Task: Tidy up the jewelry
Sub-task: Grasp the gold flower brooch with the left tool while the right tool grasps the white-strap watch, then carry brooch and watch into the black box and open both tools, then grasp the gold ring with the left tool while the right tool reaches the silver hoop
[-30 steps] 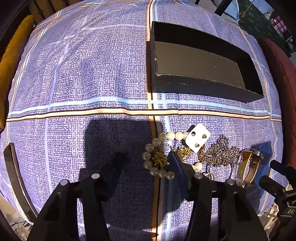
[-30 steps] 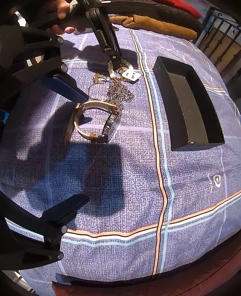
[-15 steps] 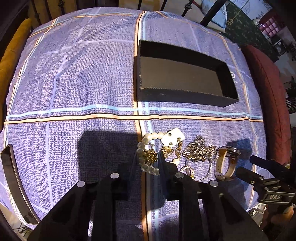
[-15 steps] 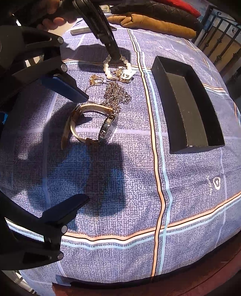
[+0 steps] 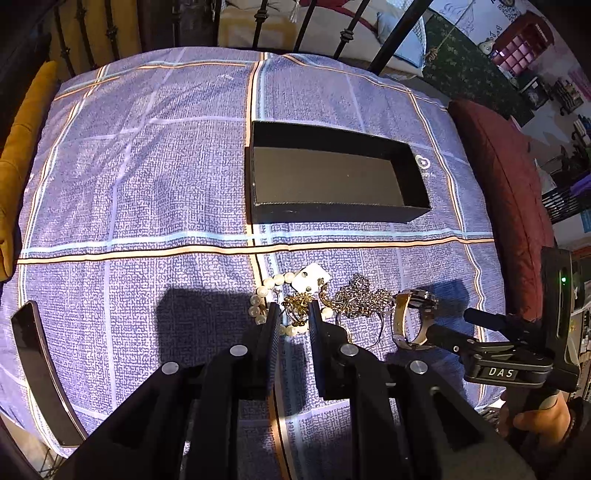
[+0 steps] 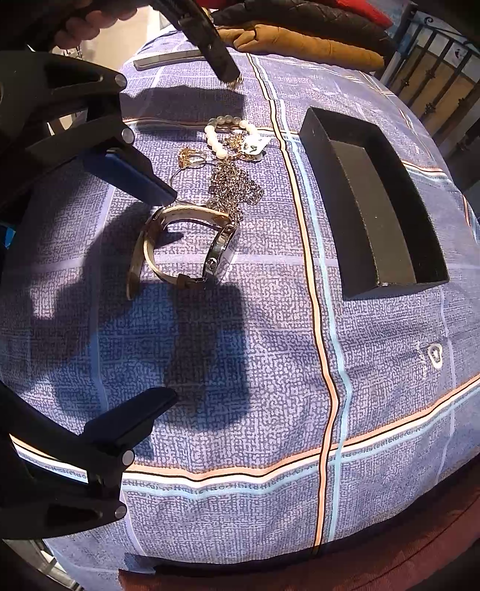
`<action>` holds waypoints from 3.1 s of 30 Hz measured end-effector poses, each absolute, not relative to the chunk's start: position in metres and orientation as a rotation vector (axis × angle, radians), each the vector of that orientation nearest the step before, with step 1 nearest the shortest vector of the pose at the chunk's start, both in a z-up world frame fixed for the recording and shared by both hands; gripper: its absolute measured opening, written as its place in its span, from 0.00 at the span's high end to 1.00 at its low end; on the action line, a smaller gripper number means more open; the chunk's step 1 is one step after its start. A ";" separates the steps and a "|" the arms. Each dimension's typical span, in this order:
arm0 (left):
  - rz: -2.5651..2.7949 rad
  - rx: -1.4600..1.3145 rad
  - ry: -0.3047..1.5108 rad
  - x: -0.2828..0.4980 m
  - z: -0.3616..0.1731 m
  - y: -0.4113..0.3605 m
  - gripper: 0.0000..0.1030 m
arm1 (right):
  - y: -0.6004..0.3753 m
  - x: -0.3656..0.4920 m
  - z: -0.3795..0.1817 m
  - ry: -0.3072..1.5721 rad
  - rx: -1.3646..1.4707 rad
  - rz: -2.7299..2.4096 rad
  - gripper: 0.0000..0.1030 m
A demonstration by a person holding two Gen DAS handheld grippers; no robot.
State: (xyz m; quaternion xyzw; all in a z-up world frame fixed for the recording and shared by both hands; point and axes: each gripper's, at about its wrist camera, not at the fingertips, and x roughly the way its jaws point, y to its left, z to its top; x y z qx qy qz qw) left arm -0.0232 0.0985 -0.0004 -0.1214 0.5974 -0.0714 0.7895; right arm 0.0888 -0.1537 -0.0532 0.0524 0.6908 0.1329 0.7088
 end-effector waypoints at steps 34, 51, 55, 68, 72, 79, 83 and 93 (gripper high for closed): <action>-0.192 -0.204 1.305 -0.029 0.011 0.080 0.85 | -0.152 0.087 -0.015 1.472 0.132 0.353 0.90; -0.220 -0.209 1.275 0.001 0.019 0.074 0.85 | -0.133 0.122 0.003 1.421 0.155 0.398 0.90; -0.216 -0.226 1.228 0.036 0.030 0.076 0.85 | -0.123 0.160 0.020 1.366 0.162 0.412 0.90; -0.165 -0.169 1.338 0.116 -0.023 0.066 0.84 | -0.101 0.240 -0.036 1.492 0.095 0.338 0.86; -0.169 -0.167 1.330 0.111 -0.020 0.070 0.68 | -0.110 0.234 -0.029 1.456 0.049 0.265 0.63; -0.133 -0.207 1.334 0.050 -0.014 0.095 0.25 | -0.132 0.173 -0.029 1.490 0.072 0.298 0.53; -0.101 -0.230 1.419 0.003 -0.036 0.102 0.21 | -0.136 0.124 -0.044 1.536 0.112 0.328 0.42; -0.197 -0.154 1.458 -0.035 -0.050 0.058 0.21 | -0.133 0.078 -0.069 1.658 0.032 0.282 0.27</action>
